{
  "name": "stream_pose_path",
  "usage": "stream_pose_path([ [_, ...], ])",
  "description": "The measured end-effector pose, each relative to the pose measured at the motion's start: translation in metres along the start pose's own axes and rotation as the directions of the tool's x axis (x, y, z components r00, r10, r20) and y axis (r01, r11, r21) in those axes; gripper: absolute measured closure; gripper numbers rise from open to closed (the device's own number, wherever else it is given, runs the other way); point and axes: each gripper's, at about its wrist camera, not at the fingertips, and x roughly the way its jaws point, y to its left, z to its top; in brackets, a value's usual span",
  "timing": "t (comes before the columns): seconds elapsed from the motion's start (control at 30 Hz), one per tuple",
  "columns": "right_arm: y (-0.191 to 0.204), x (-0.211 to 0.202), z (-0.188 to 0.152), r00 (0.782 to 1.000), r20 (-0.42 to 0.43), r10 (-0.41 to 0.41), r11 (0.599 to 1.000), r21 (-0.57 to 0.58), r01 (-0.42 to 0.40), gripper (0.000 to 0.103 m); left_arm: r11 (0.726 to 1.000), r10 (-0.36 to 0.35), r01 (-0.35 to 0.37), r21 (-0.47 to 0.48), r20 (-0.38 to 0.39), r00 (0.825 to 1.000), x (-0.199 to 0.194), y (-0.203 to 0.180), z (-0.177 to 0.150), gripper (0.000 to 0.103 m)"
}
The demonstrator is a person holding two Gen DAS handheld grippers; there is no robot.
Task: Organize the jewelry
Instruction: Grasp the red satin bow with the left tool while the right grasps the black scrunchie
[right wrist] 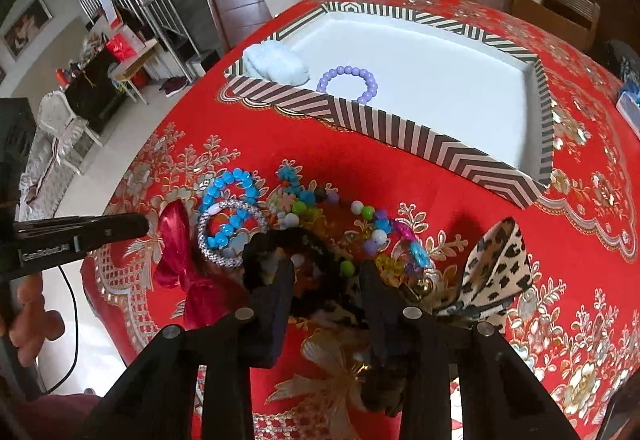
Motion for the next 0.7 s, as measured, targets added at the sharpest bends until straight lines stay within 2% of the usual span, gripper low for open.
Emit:
stream_pose_path([
  [0.07,-0.004,-0.003,0.000,1.000,0.003,0.008,1.000,0.022,-0.008,0.070,0.999,-0.022,0.021,-0.029,-0.015,1.000,-0.001,0.003,0.001,0.097],
  [0.1,-0.004,-0.004,-0.001,1.000,0.002,0.011,1.000,0.029,-0.011,0.070,0.998,-0.040,0.039,-0.038,-0.026,0.999,-0.002,0.004,0.001,0.085],
  [0.13,-0.005,-0.004,-0.001,1.000,-0.001,0.013,0.999,0.033,-0.013,0.070,0.997,-0.060,0.059,-0.044,-0.035,0.998,-0.003,0.004,-0.002,0.065],
  [0.2,-0.006,-0.005,-0.003,1.000,-0.008,0.012,1.000,0.029,-0.012,0.070,0.992,-0.097,0.094,-0.086,-0.037,0.995,-0.008,0.005,-0.008,0.042],
  [0.27,-0.008,-0.006,-0.006,1.000,-0.011,0.009,0.999,0.032,-0.009,0.070,0.981,-0.121,0.112,-0.157,-0.048,0.991,-0.009,0.006,-0.015,0.040],
  [0.37,-0.014,-0.008,-0.008,1.000,-0.014,0.017,0.998,0.053,-0.016,0.070,0.967,-0.113,0.093,-0.238,-0.071,0.991,-0.002,0.000,-0.021,0.039],
  [0.6,-0.021,-0.020,-0.008,1.000,-0.003,0.017,0.998,0.057,-0.017,0.070,0.969,-0.013,-0.012,-0.246,-0.101,0.995,0.025,-0.033,-0.023,0.039],
  [0.7,-0.023,-0.024,-0.007,1.000,0.004,0.029,0.997,0.069,-0.029,0.070,0.967,0.009,-0.033,-0.254,-0.098,0.995,0.033,-0.041,-0.020,0.039],
])
